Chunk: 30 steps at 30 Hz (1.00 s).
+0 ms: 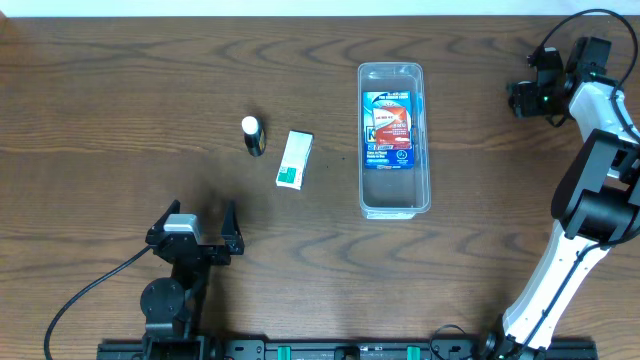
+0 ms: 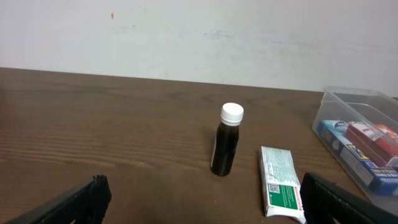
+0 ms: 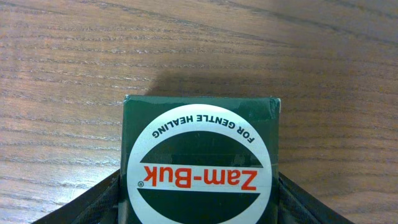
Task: Pack container
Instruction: 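Lower and close the right gripper on the Zam-Buk box, then lift the Zam-Buk box and carry it over the container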
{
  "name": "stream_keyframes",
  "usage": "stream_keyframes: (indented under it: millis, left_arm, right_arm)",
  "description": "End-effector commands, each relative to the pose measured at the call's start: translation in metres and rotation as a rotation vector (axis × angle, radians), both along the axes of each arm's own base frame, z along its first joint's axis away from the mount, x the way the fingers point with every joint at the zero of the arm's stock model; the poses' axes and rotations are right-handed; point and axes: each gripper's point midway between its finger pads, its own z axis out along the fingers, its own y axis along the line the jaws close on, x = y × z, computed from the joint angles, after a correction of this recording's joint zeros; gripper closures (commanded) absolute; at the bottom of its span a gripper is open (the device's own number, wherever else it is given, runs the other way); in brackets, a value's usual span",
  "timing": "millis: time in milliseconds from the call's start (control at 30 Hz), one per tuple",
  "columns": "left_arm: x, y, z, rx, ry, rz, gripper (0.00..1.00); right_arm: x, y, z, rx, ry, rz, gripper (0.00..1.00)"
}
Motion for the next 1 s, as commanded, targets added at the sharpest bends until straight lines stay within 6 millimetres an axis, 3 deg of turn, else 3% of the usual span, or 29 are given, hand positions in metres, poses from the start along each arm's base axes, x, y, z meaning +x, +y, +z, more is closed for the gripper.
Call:
stream_keyframes:
  millis: [0,267,433,733,967]
  left_arm:
    - [-0.001,-0.001,-0.015,0.012,0.044,-0.012,0.02]
    - [-0.001,-0.001,-0.015,0.012,0.044,-0.012,0.02]
    - [-0.001,-0.001,-0.015,0.012,0.044,-0.012,0.02]
    - [-0.001,-0.001,-0.015,0.012,0.044,-0.012,0.02]
    - [-0.001,-0.001,-0.015,0.012,0.044,-0.012,0.02]
  right_arm:
    - [0.000,0.005,-0.005,0.019,0.006,-0.007,0.34]
    - [0.001,0.005,0.000,0.039,0.000,-0.038,0.37]
    - [0.005,0.008,0.019,0.072,-0.034,-0.067,0.39]
    - [-0.007,0.017,0.085,0.124,-0.073,-0.122,0.38]
    - [-0.034,0.045,0.151,0.259,-0.088,-0.155,0.39]
